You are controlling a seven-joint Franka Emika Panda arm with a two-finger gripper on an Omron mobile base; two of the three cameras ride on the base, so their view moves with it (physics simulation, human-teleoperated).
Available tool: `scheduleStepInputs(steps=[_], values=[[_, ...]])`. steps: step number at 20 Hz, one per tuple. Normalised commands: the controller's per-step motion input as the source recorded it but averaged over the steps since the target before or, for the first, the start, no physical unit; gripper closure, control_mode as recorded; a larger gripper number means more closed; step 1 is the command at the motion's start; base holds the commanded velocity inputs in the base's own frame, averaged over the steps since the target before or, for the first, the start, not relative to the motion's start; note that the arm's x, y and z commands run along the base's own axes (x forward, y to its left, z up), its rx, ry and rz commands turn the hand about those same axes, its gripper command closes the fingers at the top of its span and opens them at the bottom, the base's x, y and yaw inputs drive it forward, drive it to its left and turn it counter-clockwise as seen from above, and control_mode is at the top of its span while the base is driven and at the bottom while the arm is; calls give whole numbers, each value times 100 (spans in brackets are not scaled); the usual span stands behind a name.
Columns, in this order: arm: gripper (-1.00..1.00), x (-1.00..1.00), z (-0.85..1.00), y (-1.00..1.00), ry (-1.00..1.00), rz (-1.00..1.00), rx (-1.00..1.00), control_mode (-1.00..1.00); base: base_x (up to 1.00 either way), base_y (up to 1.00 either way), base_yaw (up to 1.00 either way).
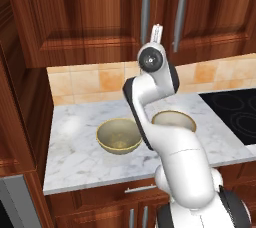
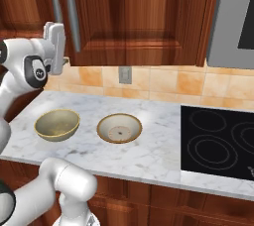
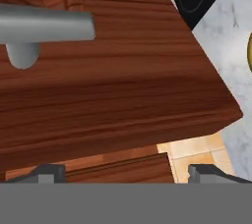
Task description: Open the cabinet. Pick the bowls from the counter and place them in the cabinet. Then close the cabinet.
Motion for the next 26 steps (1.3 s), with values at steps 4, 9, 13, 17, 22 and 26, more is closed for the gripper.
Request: scheduleStepInputs(steps=[4, 9, 13, 17, 22, 26], values=[[-100, 69, -19, -60, 0, 0, 31, -100, 0, 0, 0], [-100, 17, -8, -76, -6, -2, 26, -100, 0, 0, 0], [-100, -33, 0, -100, -17, -13, 35, -100, 0, 0, 0], [-100, -31, 0, -100, -13, -15, 40, -100, 0, 0, 0], [-100, -19, 0, -100, -3, -18, 41, -100, 0, 0, 0], [-100, -30, 0, -100, 0, -19, 42, -100, 0, 0, 0]])
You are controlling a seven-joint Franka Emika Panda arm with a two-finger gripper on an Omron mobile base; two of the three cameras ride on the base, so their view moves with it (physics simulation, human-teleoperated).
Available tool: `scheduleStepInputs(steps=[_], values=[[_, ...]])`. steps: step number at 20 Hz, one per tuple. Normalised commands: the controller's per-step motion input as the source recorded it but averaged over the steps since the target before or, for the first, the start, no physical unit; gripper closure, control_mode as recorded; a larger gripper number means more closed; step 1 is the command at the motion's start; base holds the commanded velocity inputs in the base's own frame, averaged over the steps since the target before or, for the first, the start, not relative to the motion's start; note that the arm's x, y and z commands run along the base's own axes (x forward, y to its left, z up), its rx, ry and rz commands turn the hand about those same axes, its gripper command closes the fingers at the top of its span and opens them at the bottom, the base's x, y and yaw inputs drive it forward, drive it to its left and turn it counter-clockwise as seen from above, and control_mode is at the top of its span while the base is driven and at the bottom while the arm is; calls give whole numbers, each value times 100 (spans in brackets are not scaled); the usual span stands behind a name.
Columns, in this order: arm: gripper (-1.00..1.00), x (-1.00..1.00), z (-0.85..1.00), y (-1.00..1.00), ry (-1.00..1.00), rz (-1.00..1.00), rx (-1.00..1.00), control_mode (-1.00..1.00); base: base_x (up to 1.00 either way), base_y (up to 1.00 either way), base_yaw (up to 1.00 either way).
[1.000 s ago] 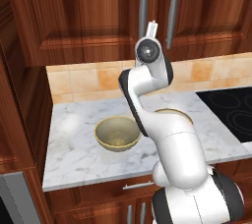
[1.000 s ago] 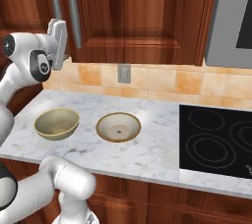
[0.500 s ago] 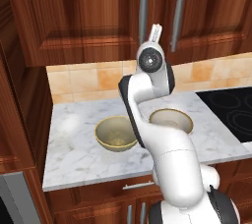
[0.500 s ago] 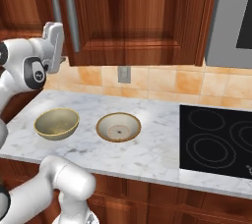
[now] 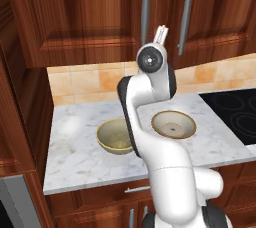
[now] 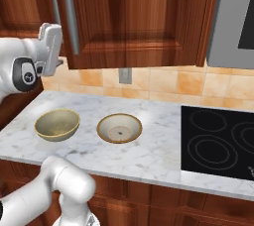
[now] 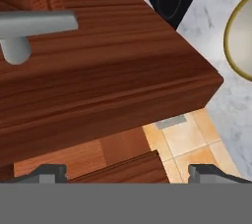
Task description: Open the cabinet. Pick the bowls from the counter and place them in the cabinet. Then close the cabinet.
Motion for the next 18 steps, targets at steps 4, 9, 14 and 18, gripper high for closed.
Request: scheduleStepInputs(steps=[4, 9, 14, 18], values=[[-100, -37, 1, -100, 0, -19, 42, -100, 0, 0, 0], [-100, -41, 1, -100, 0, -15, 42, -100, 0, 0, 0], [-100, -39, 0, -100, -8, -8, 44, -100, 0, 0, 0], [-100, -38, -4, -100, -25, -1, 45, -100, 0, 0, 0]])
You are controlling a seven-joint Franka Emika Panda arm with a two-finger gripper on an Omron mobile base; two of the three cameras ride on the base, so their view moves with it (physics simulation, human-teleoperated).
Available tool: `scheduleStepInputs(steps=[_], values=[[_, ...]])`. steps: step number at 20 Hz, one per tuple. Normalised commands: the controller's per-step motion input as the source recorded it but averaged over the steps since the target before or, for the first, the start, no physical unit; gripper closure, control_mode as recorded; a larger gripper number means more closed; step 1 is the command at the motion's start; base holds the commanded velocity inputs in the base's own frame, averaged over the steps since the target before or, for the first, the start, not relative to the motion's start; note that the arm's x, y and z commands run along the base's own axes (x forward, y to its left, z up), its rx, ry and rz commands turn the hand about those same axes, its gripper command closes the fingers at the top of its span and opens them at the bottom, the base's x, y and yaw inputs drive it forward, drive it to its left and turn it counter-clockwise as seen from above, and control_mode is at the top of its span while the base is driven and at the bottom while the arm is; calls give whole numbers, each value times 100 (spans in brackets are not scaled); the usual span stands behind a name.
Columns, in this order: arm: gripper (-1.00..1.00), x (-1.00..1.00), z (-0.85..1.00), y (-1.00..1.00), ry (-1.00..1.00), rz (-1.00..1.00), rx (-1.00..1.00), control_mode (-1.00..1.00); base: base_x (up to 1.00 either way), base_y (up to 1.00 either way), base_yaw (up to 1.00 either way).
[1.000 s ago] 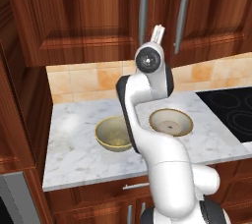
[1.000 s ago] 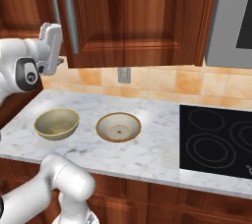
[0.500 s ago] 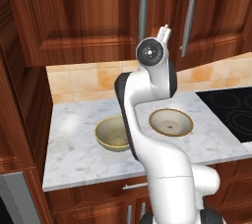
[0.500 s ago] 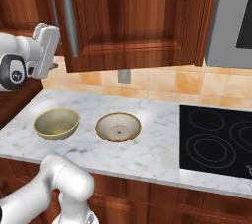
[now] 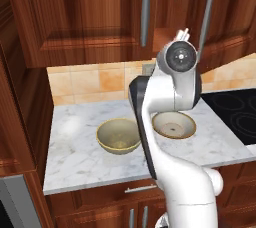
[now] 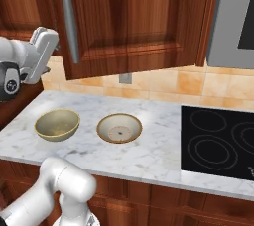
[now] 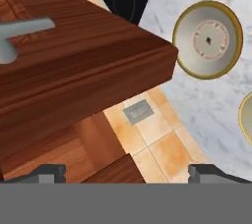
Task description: Open the cabinet. Pick the bowls from the counter and place them in the cabinet. Then close the cabinet.
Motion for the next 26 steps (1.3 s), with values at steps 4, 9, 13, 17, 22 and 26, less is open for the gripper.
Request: scheduleStepInputs(steps=[4, 9, 13, 17, 22, 26], values=[[-100, -24, -12, -100, -30, -1, 43, -100, 0, 0, 0], [-100, 0, -10, -100, -33, -7, 38, -100, 0, 0, 0], [-100, 0, 0, -100, -24, -12, 36, -100, 0, 0, 0], [-100, 0, 0, -100, -17, -13, 37, -100, 0, 0, 0], [-100, 0, 0, -100, -12, -14, 38, -100, 0, 0, 0], [-100, 0, 0, -100, -9, -13, 41, -100, 0, 0, 0]])
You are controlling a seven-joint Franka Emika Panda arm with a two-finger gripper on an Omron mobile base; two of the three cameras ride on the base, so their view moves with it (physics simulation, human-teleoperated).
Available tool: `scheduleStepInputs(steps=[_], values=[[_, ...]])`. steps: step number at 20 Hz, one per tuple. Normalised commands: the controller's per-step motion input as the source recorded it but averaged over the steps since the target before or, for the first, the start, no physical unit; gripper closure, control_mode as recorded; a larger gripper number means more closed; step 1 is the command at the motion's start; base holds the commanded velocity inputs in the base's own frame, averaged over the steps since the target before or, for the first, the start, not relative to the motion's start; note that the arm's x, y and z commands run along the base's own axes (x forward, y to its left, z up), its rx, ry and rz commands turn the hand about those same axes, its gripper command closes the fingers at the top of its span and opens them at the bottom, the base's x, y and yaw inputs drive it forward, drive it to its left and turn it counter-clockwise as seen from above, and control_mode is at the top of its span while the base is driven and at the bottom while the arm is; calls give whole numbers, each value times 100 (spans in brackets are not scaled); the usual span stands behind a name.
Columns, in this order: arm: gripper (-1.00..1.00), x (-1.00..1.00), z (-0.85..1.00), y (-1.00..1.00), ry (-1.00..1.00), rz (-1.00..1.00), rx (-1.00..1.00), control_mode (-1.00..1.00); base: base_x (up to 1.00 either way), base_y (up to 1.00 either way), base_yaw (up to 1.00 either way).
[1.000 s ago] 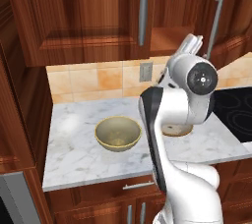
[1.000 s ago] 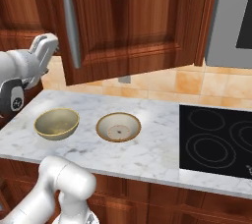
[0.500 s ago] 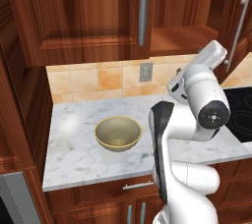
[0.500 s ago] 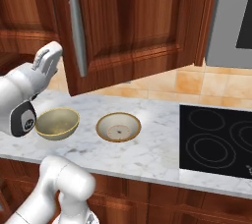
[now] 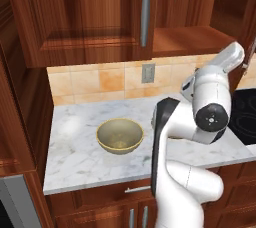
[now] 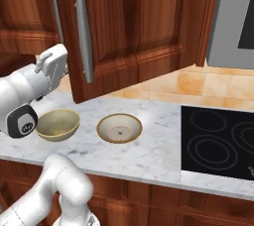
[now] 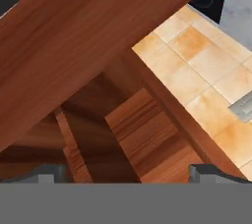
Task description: Open the cabinet. Pick the bowls from the counter and place them in the cabinet. Then close the cabinet.
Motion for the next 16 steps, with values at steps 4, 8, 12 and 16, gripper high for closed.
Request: scheduleStepInputs(steps=[4, 8, 12, 16], values=[[-100, 0, 0, -100, -8, -12, 43, -100, 0, 0, 0], [-100, 0, 0, -100, -9, -11, 45, -100, 0, 0, 0], [-100, 0, -3, -100, -8, -10, 47, -100, 0, 0, 0], [-100, 1, -8, -100, -7, -7, 48, -100, 0, 0, 0]])
